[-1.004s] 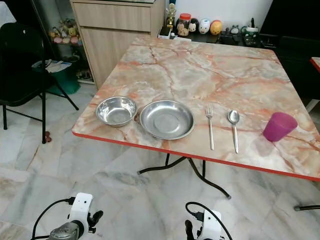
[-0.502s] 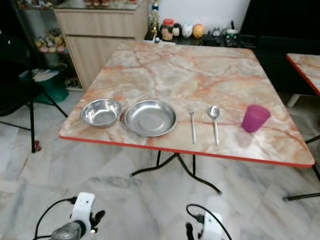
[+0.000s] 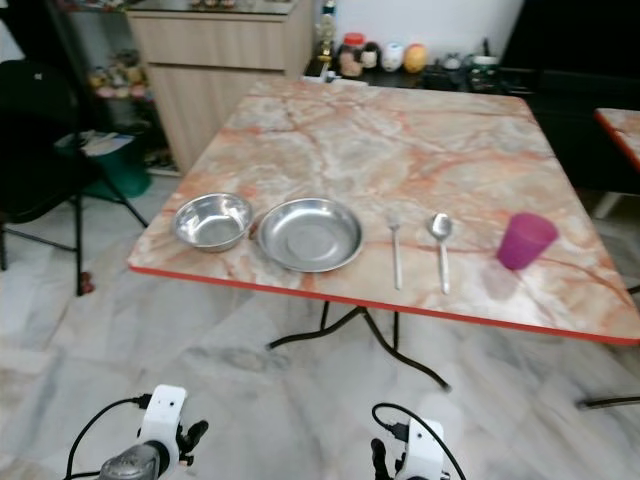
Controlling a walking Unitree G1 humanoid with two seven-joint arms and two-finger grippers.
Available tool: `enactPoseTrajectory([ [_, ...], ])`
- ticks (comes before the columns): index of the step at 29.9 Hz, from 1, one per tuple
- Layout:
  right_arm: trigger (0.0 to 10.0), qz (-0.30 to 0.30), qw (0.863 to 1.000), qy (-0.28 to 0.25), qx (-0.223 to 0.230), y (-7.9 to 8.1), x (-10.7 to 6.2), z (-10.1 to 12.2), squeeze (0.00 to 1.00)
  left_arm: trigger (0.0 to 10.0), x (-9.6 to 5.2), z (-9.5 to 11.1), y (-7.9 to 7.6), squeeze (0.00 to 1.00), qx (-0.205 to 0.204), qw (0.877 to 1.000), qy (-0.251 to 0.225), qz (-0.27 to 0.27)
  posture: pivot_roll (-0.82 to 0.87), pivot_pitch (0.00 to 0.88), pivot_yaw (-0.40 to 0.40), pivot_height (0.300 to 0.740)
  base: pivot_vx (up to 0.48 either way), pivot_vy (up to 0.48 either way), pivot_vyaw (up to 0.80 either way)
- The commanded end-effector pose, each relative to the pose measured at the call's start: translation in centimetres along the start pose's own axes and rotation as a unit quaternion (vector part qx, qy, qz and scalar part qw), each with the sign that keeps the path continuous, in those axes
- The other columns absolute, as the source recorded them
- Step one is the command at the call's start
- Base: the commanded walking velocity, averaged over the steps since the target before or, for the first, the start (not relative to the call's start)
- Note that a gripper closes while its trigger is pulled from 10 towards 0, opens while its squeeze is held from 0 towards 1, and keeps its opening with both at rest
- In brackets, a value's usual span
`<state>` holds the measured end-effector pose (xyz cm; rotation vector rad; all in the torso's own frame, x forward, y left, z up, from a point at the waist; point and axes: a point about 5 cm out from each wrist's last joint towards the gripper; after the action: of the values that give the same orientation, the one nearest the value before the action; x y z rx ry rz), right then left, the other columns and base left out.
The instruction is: Setting the table
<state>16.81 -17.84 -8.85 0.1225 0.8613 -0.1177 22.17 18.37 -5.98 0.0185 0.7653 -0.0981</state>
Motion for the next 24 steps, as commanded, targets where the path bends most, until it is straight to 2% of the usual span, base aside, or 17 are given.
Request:
enactPoseTrajectory([
  [1,10.0,0.000,1.000,0.000,0.001,0.07,0.02,0.01,0.00,10.0,0.01,0.07,0.06,0.00,0.000,1.000,-0.001,0.001,0.07,0.000,-0.049,0.740,0.000,0.000,-0.77],
  [9,10.0,-0.002,1.000,-0.004,0.005,0.09,0.01,0.06,0.00,10.0,-0.01,0.05,0.13,0.00,0.000,1.000,-0.001,0.003,0.07,0.000,-0.049,0.740,0.000,0.000,-0.10],
  [15,10.0,-0.001,1.000,-0.004,0.005,0.10,0.01,0.07,0.00,10.0,-0.01,0.02,0.10,0.00,0.016,1.000,0.001,0.003,0.07,0.000,-0.048,0.740,0.000,0.000,0.00],
  [20,10.0,-0.001,1.000,-0.004,0.005,0.07,0.00,0.06,0.00,10.0,-0.01,-0.02,0.06,0.00,0.012,1.000,0.001,0.005,0.06,0.000,-0.048,0.740,0.000,-0.346,0.00],
  [24,10.0,-0.002,1.000,-0.004,0.004,0.06,0.00,0.05,0.00,10.0,-0.01,-0.03,0.07,0.00,0.002,1.000,0.001,0.006,0.06,0.000,-0.049,0.740,0.000,0.000,0.00],
])
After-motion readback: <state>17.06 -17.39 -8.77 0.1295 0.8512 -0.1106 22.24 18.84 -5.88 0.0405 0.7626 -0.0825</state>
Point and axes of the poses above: a point about 5 cm out from each wrist's last joint towards the gripper, its own x axis pointing out of the wrist towards the gripper, its own z axis along the axis of the wrist's last joint, y = z × x, and after that the axes turned 4 degrees about -x, right-handed
